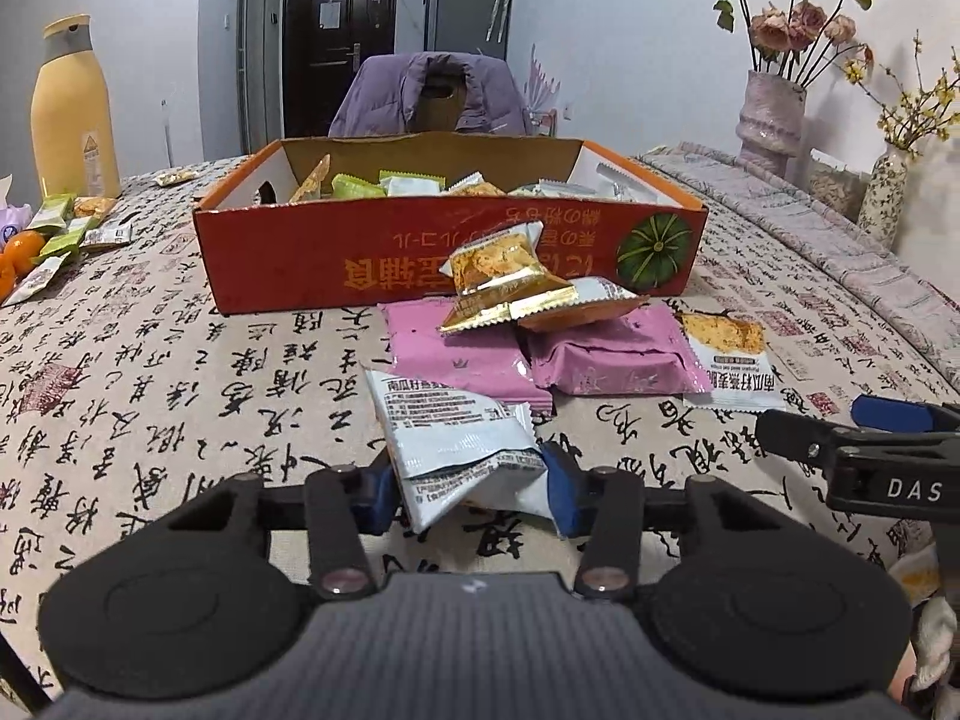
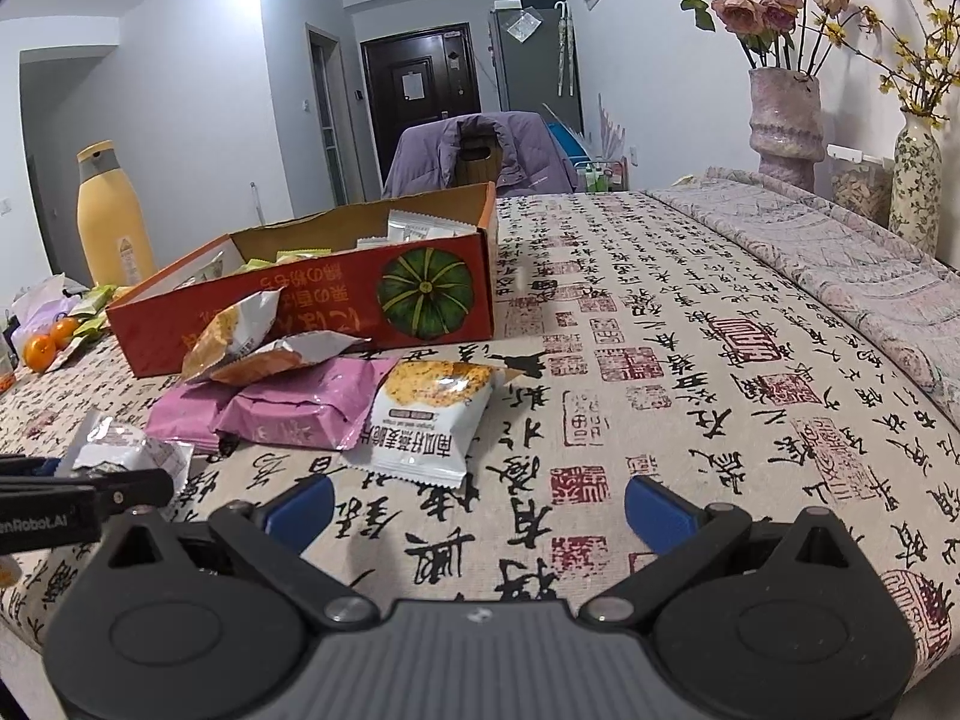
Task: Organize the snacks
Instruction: 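Grasp a white packet with the left gripper while the right gripper grasps a cookie packet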
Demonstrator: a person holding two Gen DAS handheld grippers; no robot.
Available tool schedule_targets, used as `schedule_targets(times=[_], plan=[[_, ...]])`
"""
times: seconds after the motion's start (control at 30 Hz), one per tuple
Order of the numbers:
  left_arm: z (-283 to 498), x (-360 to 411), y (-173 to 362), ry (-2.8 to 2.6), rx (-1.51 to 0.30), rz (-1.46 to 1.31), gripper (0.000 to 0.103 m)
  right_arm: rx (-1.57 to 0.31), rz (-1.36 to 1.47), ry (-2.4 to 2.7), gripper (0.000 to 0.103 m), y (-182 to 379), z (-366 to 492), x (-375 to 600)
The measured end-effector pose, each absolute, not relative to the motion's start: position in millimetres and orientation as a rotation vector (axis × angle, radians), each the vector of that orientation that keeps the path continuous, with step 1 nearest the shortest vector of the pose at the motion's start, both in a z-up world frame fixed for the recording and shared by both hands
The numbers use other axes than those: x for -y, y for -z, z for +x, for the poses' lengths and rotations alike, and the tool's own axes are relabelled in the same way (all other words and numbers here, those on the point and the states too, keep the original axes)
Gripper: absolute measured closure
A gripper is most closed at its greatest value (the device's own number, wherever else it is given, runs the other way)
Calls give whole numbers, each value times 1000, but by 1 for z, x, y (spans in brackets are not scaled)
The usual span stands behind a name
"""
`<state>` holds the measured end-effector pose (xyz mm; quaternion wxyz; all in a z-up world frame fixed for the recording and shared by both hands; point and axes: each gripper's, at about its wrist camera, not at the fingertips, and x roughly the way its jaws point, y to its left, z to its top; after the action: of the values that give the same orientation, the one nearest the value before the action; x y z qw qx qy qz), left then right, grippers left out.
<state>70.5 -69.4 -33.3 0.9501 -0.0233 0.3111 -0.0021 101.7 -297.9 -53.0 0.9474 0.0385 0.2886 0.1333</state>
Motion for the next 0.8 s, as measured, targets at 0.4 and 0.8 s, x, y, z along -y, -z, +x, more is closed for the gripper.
schedule_targets(times=[0.4,0.8], plan=[[68,55,15,-12,-562,-57,55,-559,35,-253,0,41,121,288],[69,46,13,-19,-544,-73,55,-629,-29,-157,0,35,176,263]])
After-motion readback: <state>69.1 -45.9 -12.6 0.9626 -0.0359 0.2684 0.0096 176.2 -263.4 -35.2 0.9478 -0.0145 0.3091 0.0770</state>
